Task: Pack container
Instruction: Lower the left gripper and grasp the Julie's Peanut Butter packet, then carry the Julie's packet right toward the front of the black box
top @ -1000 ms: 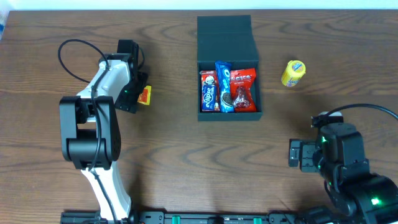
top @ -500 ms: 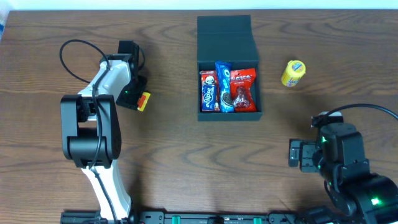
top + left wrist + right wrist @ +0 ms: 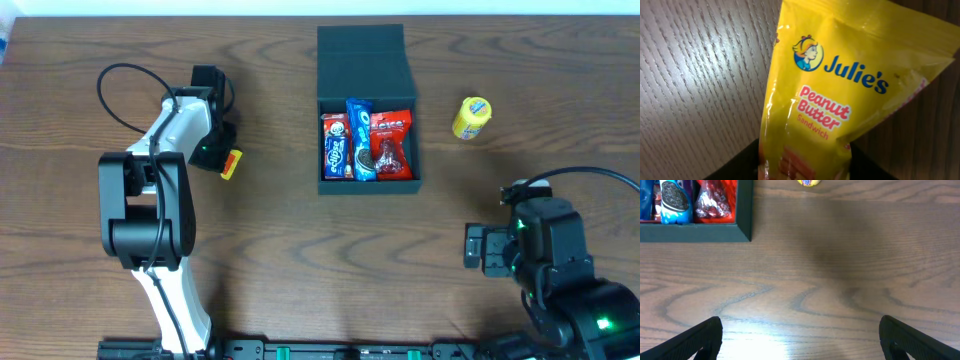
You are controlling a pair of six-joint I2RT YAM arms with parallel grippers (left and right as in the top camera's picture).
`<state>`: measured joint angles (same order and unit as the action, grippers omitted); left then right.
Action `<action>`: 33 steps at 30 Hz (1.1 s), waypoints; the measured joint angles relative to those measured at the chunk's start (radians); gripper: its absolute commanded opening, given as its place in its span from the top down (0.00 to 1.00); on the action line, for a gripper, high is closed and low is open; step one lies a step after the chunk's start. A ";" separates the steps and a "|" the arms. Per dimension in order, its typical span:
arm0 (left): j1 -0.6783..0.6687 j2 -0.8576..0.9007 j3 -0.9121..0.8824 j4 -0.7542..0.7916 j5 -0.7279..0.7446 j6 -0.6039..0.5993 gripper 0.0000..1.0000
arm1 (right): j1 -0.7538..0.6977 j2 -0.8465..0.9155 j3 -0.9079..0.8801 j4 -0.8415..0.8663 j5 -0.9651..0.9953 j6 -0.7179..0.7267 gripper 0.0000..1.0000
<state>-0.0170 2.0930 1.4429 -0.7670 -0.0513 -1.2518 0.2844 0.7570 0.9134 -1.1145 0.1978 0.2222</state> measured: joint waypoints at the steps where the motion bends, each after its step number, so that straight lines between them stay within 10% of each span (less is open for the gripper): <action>1: 0.000 0.000 0.000 -0.001 0.000 -0.001 0.56 | 0.000 0.000 0.000 0.000 0.000 0.000 0.01; 23: -0.046 -0.003 0.000 -0.037 -0.006 0.054 0.81 | 0.000 0.000 0.000 0.000 0.000 0.000 0.01; 33: -0.094 -0.146 -0.002 -0.056 0.000 0.227 0.75 | 0.000 0.000 0.000 0.000 0.000 0.000 0.01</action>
<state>-0.1112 1.9472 1.4406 -0.8227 -0.0517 -1.0252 0.2844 0.7570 0.9134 -1.1145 0.1978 0.2222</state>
